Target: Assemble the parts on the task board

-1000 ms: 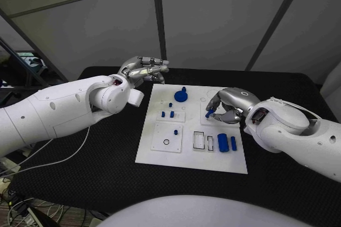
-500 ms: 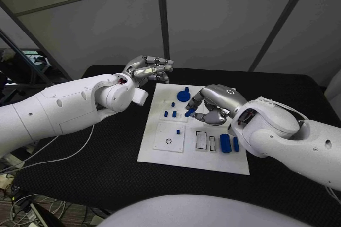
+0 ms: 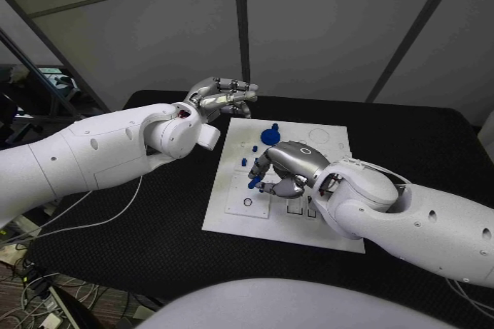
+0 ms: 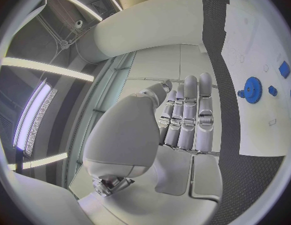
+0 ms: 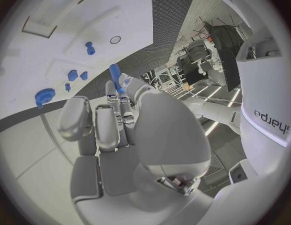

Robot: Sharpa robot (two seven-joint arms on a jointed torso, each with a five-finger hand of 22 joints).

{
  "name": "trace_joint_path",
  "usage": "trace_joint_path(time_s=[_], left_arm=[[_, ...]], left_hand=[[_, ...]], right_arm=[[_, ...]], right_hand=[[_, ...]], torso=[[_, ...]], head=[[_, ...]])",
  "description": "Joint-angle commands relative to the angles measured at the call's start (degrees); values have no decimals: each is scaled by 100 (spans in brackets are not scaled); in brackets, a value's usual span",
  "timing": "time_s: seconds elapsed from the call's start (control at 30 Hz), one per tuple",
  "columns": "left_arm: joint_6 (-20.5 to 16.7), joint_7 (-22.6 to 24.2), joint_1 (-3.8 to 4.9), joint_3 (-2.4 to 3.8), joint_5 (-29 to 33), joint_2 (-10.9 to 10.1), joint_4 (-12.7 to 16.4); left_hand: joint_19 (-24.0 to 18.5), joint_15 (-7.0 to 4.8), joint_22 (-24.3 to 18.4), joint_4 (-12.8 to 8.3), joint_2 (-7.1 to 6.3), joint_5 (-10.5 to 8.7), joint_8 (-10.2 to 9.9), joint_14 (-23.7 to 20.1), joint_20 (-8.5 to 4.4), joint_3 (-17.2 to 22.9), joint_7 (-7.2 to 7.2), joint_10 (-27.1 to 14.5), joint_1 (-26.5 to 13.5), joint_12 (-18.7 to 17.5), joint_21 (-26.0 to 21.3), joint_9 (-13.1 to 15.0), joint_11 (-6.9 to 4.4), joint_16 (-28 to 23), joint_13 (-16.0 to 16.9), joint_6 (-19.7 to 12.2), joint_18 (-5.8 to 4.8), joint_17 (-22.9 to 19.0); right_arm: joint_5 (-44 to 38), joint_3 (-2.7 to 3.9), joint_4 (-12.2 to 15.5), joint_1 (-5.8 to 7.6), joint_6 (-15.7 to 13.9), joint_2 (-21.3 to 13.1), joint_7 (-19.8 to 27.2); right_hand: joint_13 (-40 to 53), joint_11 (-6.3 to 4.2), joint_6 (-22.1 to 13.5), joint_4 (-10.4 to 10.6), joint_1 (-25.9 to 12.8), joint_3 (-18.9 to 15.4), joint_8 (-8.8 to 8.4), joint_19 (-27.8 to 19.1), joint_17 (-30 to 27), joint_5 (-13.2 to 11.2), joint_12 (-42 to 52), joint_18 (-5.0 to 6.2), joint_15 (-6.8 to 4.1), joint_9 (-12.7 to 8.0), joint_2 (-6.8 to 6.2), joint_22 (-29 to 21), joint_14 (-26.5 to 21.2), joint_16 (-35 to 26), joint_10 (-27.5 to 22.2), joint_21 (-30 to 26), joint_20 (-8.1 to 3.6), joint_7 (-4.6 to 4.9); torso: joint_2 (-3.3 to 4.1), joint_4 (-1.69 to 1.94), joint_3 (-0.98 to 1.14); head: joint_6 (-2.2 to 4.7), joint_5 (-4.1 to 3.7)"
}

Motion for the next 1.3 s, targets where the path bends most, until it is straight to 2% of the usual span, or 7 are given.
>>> trace_joint_path(time_s=[0.03, 0.17, 0.37, 0.47, 0.63, 1.0, 1.3], left_arm=[[81, 23, 10, 4, 18, 11, 1], [86, 22, 10, 4, 18, 16, -1], [93, 18, 10, 4, 18, 23, -5], [95, 16, 10, 4, 18, 25, -8], [101, 13, 10, 4, 18, 30, -13], [112, 8, 10, 4, 18, 35, -22], [121, 0, 10, 4, 18, 42, -26]], left_hand=[[-31, 2, 5, -29, 29, 16, 34, -35, -8, 0, 6, -30, -7, 29, 25, -6, 2, -25, -9, 6, 6, -7], [-31, 2, 5, -29, 29, 16, 34, -35, -8, 0, 6, -30, -7, 29, 25, -6, 2, -25, -9, 6, 6, -7], [-31, 2, 5, -29, 29, 16, 34, -35, -8, 0, 6, -30, -7, 29, 25, -6, 2, -25, -9, 6, 6, -7], [-31, 2, 5, -29, 29, 16, 34, -35, -8, 0, 6, -30, -7, 29, 25, -6, 2, -25, -9, 6, 6, -7], [-31, 2, 5, -29, 29, 16, 34, -35, -8, 0, 6, -30, -7, 29, 25, -6, 2, -25, -9, 6, 6, -7], [-31, 2, 5, -29, 29, 16, 34, -35, -8, 0, 6, -30, -7, 29, 25, -6, 2, -25, -9, 6, 6, -7], [-31, 2, 5, -29, 29, 16, 34, -35, -8, 0, 6, -30, -7, 29, 25, -6, 2, -25, -9, 6, 6, -7]], right_arm=[[63, -22, -66, -12, 103, 53, 185], [57, -44, -138, -37, 125, 120, 210], [52, -62, -220, -52, 245, 187, 241], [51, -119, -248, -59, 303, 206, 251], [50, -155, -286, -73, 379, 234, 253], [-15, -172, -371, -96, 463, 277, 226], [-249, -174, -439, -118, 418, 311, 215]], right_hand=[[-4, 27, -1, -33, 21, -5, 37, 18, -9, 43, -27, -97, -19, 107, 16, -4, 224, -4, 28, 1, 1, 34], [-5, 29, -4, -35, 23, -4, 35, 14, -8, 45, -31, -95, -18, 107, 17, -11, 224, -3, 26, -4, 2, 35], [-5, 30, -7, -40, 27, -3, 32, 14, -17, 47, -36, -96, -17, 107, 16, -11, 223, -7, 24, -4, 2, 37], [-5, 30, -7, -40, 27, -3, 32, 14, -17, 47, -36, -96, -17, 107, 16, -11, 223, -7, 24, -4, 2, 37], [-4, 31, -10, -46, 32, -1, 30, 11, -16, 52, -41, -95, -16, 107, 16, -14, 222, -6, 23, -6, 3, 38], [-4, 33, -12, -48, 35, 0, 28, 10, -18, 55, -46, -95, -15, 108, 18, -15, 222, -7, 22, -7, 4, 40], [-4, 35, -15, -49, 35, 1, 25, 7, -25, 59, -51, -94, -13, 108, 20, -21, 220, -10, 21, -11, 5, 43]], torso=[[-5, -9, 5], [-5, -8, 10], [-10, -3, -2], [-7, -6, 3], [-8, -6, 3], [-6, -6, 7], [-10, -4, 2]], head=[[-18, 27], [-30, 42], [-44, 50], [-58, 67], [-75, 76], [-105, 102], [-133, 118]])
